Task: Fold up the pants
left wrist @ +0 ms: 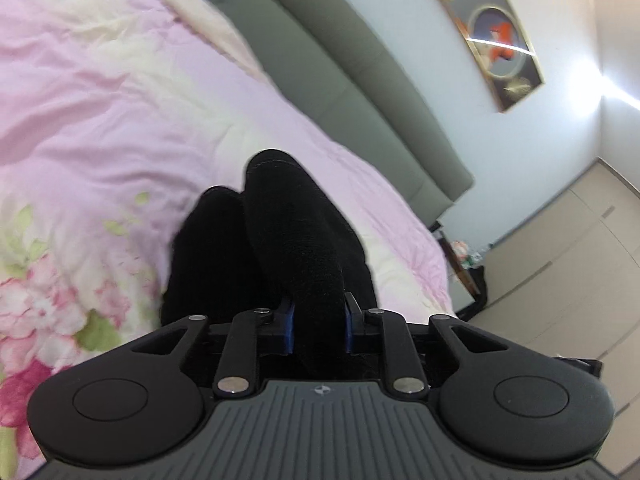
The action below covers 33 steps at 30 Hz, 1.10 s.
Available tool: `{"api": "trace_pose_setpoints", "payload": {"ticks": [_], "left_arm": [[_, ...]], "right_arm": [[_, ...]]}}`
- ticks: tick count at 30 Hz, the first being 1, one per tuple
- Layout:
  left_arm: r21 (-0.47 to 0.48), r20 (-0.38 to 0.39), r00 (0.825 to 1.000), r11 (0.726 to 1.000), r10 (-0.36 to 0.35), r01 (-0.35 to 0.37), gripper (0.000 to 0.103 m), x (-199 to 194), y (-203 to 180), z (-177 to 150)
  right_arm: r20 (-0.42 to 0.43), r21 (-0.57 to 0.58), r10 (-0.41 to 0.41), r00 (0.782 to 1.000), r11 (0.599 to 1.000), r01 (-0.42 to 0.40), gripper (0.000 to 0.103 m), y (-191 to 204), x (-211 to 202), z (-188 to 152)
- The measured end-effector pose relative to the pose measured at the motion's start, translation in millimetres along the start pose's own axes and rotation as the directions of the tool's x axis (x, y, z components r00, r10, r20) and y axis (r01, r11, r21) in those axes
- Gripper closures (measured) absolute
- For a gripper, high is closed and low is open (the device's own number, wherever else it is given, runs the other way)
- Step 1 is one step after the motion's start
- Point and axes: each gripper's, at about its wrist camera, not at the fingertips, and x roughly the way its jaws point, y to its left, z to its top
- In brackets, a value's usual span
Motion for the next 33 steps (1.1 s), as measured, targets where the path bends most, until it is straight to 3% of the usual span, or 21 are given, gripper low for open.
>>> {"api": "trace_pose_setpoints", "payload": {"ticks": [2,5,9,11,14,16,17,19,22,26,30,33], "left_arm": [[-0.064,-0.037,0.996,0.995,0.078,-0.08,0.079,12.3,23.7,-8.1],[-0.045,-0.107,0.973,0.976,0.206,-0.211,0.076,42.8,51.8,-31.3],[-0.062,-0.106,0.973,0.975,0.205,-0.212,0.076,42.8,54.1,-28.7],[-0.032,-0.104,0.971,0.975,0.217,-0.222,0.075,41.4,49.8,-26.6],[-0.08,-0.105,0.975,0.975,0.197,-0.205,0.074,41.9,56.8,-31.7],[-0.095,-0.112,0.975,0.975,0.192,-0.202,0.074,42.1,58.3,-31.7],[-0.09,-0.118,0.974,0.974,0.195,-0.206,0.073,42.8,57.4,-31.6],[-0.076,-0.121,0.975,0.977,0.188,-0.198,0.071,43.3,52.9,-32.3],[-0.02,-0.104,0.967,0.971,0.234,-0.237,0.071,39.2,43.6,-32.7],[-0.088,-0.117,0.972,0.973,0.204,-0.215,0.07,40.9,53.6,-31.6],[-0.066,-0.12,0.969,0.972,0.215,-0.224,0.07,41.0,50.6,-30.6],[-0.07,-0.124,0.969,0.972,0.213,-0.223,0.069,39.3,52.3,-30.6]], "right_arm": [[-0.015,0.006,0.014,1.0,1.0,-0.014,0.083,1.0,8.2,-3.0],[-0.04,-0.028,0.037,0.999,0.999,-0.038,0.081,5.5,20.6,-15.7],[-0.039,-0.194,-0.007,0.999,0.981,-0.001,0.078,22.9,11.4,-31.4],[-0.018,-0.171,-0.003,1.0,0.985,0.0,0.078,17.7,0.1,-32.7],[-0.008,-0.127,-0.035,0.999,0.991,0.033,0.074,3.5,-2.7,-40.7],[-0.09,-0.035,0.003,0.996,0.999,-0.006,0.073,-10.8,12.0,-52.9],[-0.174,-0.013,0.009,0.985,1.0,-0.011,0.069,-15.5,27.9,-61.8],[-0.201,-0.07,-0.02,0.979,0.998,0.006,0.069,-15.4,38.9,-70.7],[-0.143,0.003,0.028,0.989,1.0,-0.028,0.07,-21.8,19.2,-49.5],[0.016,0.023,0.028,0.999,0.999,-0.028,0.07,-22.0,-4.3,-16.1],[0.047,0.015,0.003,0.999,1.0,-0.004,0.071,-20.8,26.4,26.8],[-0.006,0.047,0.011,1.0,0.999,-0.011,0.075,-21.3,73.9,50.7]]}}
